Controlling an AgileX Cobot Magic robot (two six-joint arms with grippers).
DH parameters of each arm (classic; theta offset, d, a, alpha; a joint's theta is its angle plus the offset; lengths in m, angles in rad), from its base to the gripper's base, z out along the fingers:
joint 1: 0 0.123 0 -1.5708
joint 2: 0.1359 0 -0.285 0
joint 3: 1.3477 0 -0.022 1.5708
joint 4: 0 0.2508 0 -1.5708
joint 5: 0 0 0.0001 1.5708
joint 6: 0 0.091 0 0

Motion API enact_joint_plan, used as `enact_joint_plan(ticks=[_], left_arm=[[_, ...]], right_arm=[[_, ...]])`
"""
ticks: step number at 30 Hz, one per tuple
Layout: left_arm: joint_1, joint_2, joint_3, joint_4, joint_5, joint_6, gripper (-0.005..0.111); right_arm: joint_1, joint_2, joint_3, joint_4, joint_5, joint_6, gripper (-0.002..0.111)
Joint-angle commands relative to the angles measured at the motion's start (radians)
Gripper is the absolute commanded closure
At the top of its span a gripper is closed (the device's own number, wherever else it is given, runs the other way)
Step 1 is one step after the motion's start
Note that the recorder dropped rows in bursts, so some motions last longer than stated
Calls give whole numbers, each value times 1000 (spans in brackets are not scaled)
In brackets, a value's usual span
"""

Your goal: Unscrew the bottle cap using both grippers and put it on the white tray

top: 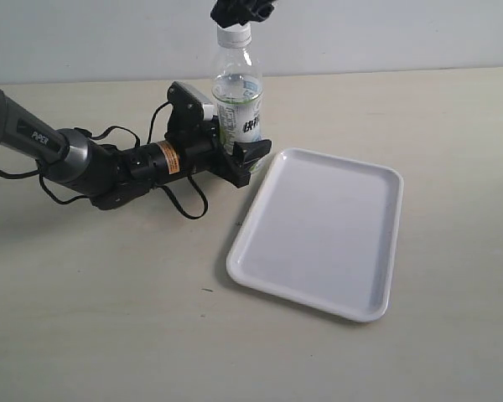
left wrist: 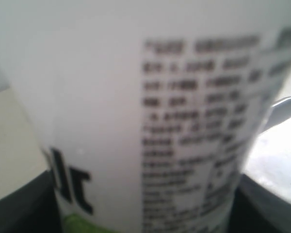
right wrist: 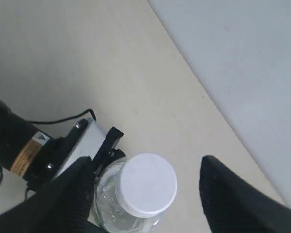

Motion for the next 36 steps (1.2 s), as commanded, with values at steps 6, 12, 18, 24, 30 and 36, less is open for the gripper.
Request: enact_joint_plan(ticks=[6, 12, 18, 24, 30, 36], left_arm=[[-6, -7, 0, 3, 0, 7, 107], [-6, -7, 0, 3, 0, 11, 107], [-6, -7, 0, 4, 0, 35, 107], [-6, -11, 0, 36, 2, 140, 107], [-6, -37, 0, 41, 61, 133, 107], [-6, -37, 0, 41, 68, 133, 107]], right_arm=[[-1, -44, -49, -251, 94, 658, 47], [-1, -43, -58, -303, 192, 728, 46], [-1, -5, -58, -220, 121, 800, 39], [-1, 6, -58, -182, 125, 798, 39], [5, 6, -58, -204, 192, 758, 39], [22, 6, -58, -195, 177, 709, 39]])
